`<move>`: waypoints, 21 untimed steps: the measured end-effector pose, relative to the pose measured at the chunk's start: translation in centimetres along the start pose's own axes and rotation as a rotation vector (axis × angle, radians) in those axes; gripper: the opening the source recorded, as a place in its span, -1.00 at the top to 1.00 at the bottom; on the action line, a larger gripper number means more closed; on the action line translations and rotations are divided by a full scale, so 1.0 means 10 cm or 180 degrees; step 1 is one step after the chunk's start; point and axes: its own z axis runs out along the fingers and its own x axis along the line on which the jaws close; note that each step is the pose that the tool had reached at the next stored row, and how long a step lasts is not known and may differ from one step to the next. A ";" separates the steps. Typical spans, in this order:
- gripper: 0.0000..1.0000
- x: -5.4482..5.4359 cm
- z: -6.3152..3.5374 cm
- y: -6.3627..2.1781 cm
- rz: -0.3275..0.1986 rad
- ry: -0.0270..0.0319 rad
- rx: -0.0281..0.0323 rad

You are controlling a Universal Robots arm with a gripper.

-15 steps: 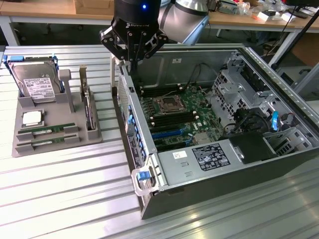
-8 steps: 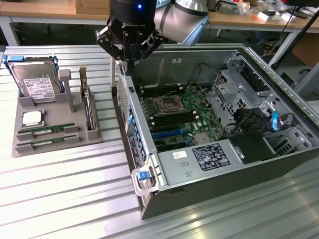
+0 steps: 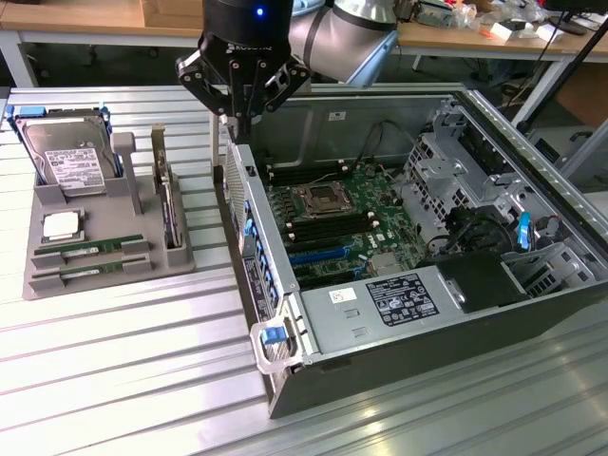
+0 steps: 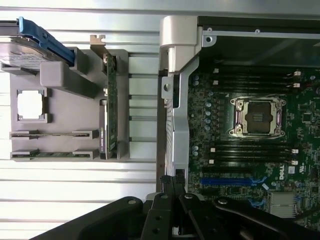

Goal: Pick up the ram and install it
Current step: 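Reach for the ram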

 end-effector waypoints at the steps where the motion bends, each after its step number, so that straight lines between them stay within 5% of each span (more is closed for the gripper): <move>1: 0.79 0.00 0.000 0.000 0.0000 0.0000 0.0001; 21: 0.79 0.06 -0.001 0.001 0.0000 0.0000 0.0020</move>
